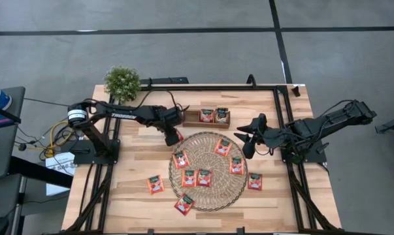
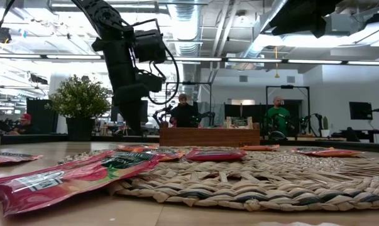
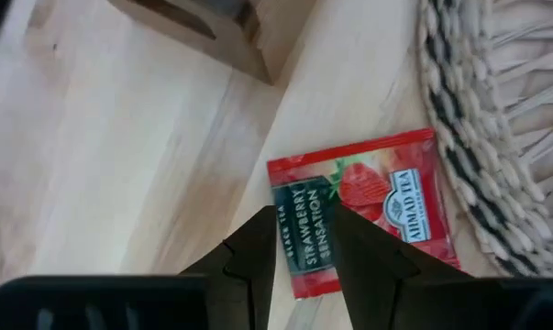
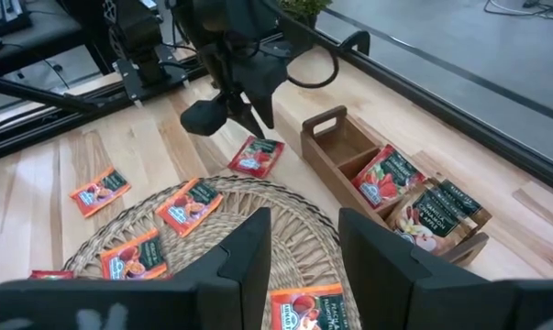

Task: Pick & Place Tea
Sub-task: Put the red tea bag into the middle section of the wooden organizer

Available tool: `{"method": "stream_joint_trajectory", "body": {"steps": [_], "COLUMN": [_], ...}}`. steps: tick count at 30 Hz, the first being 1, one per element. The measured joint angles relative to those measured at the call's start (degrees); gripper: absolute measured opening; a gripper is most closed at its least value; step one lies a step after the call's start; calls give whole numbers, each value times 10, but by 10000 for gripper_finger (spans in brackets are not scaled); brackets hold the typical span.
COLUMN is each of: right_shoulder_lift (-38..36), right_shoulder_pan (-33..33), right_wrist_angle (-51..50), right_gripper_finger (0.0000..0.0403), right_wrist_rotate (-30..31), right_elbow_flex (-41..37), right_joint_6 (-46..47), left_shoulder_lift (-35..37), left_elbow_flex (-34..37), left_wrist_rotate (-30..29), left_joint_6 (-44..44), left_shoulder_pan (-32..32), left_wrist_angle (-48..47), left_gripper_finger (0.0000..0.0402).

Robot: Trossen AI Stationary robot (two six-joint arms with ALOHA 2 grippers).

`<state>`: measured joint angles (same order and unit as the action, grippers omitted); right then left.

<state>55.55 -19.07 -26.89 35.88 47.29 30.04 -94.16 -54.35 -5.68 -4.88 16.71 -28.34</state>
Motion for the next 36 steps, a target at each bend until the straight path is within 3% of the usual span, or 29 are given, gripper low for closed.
{"method": "stream_joint_trajectory", "body": {"steps": [10,18,36], "right_shoulder_lift": [0,0,0], "right_shoulder_pan": [-1,-1,-1], "right_wrist_angle": [1,1,13], "right_gripper_finger": [121,121,121], "right_wrist_rotate": [-1,-1,-1], "right_elbow_flex": [0,0,0], "right_joint_6": [0,0,0], "left_shoulder_lift": [-2,-7,-76], "left_elbow_flex": [0,-1,-5], "left_wrist_rotate": [54,83,60], "left_joint_6": [-25,-37,-49], "left_shoulder_pan": [50,51,51], "left_wrist_angle": [-32,-31,-14], "left_gripper_finger": [99,99,99]}}
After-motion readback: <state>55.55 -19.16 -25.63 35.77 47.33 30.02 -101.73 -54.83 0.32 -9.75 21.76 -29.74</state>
